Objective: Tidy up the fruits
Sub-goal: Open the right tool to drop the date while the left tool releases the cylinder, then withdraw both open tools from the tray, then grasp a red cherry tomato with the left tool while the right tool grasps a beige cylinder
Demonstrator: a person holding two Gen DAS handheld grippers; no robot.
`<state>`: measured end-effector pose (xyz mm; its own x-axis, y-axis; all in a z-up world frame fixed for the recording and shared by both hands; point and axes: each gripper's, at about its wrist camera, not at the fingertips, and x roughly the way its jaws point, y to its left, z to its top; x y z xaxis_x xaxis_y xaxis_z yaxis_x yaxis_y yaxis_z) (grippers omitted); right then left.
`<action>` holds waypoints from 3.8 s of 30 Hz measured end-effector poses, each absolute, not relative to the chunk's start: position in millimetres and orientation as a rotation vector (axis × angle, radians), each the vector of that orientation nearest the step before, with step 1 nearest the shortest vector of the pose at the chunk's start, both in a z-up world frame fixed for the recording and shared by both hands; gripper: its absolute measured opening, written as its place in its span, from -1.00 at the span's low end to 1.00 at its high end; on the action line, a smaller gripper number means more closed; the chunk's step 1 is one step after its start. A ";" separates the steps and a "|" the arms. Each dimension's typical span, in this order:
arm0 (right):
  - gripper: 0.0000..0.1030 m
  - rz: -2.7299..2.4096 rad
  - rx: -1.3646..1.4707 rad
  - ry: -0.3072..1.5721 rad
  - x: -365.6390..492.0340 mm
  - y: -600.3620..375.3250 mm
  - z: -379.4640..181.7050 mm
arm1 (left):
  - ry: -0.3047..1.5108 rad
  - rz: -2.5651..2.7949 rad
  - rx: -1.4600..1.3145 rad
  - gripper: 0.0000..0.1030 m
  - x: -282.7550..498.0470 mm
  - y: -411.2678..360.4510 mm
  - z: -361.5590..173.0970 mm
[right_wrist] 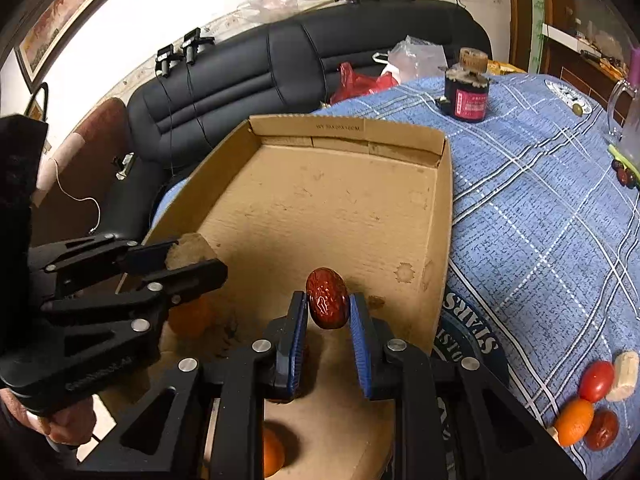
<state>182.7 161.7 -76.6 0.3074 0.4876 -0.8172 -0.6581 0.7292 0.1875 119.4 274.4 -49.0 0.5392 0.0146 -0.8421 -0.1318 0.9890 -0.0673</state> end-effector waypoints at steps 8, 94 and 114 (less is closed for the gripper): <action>-0.56 0.766 -0.215 1.023 187.9 166.2 -84.3 | 1.060 0.104 -0.127 -0.45 132.3 276.7 -63.6; -0.37 0.427 0.046 0.964 216.5 -76.4 -68.1 | 1.121 -0.263 0.116 -0.34 161.9 79.0 -65.3; -0.29 0.438 0.061 0.984 234.8 -71.5 -85.0 | 1.149 -0.321 0.159 -0.49 169.3 68.3 -80.1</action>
